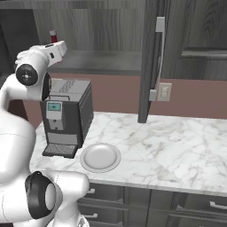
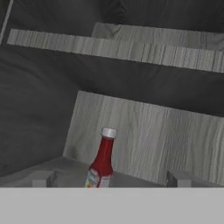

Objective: Move the hot dog bun to the plate on the dining table and place the condiment next to that plate. Then navigate to the fridge and take the sausage and place it on the plate as well.

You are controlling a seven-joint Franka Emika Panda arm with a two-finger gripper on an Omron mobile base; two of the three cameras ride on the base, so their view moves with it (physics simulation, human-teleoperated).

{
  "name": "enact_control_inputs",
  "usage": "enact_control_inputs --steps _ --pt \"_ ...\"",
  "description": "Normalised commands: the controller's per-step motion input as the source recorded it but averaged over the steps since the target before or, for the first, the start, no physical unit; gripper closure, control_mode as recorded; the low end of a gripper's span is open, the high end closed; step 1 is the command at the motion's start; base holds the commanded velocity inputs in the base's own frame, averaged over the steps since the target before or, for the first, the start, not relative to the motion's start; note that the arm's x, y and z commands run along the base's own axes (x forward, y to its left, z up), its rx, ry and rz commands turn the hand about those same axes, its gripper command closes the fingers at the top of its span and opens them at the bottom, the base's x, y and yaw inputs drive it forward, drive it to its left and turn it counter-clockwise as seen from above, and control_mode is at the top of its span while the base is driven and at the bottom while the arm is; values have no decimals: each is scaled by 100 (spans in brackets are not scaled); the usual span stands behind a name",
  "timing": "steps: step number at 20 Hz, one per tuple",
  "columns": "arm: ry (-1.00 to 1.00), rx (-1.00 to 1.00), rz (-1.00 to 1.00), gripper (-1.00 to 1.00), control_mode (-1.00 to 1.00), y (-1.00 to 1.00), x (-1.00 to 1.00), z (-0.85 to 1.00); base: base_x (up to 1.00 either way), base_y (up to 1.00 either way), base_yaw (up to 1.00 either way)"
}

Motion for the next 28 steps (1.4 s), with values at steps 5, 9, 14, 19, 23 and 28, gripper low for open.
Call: enact_control_inputs --steps 5,9,14,19,23,28 --pt "1 17 0 -100 -100 -6 1 0 0 0 0" --pt "0 -1 0 -100 -100 0 2 -8 0 0 0" --pt "6 0 0 -100 -100 0 11 -16 0 0 0" --pt "14 0 0 -100 -100 0 29 -5 0 0 0" --pt "6 1 0 -100 -100 0 41 0 0 0 0" --pt "1 0 0 -100 -100 5 34 2 0 0 0"
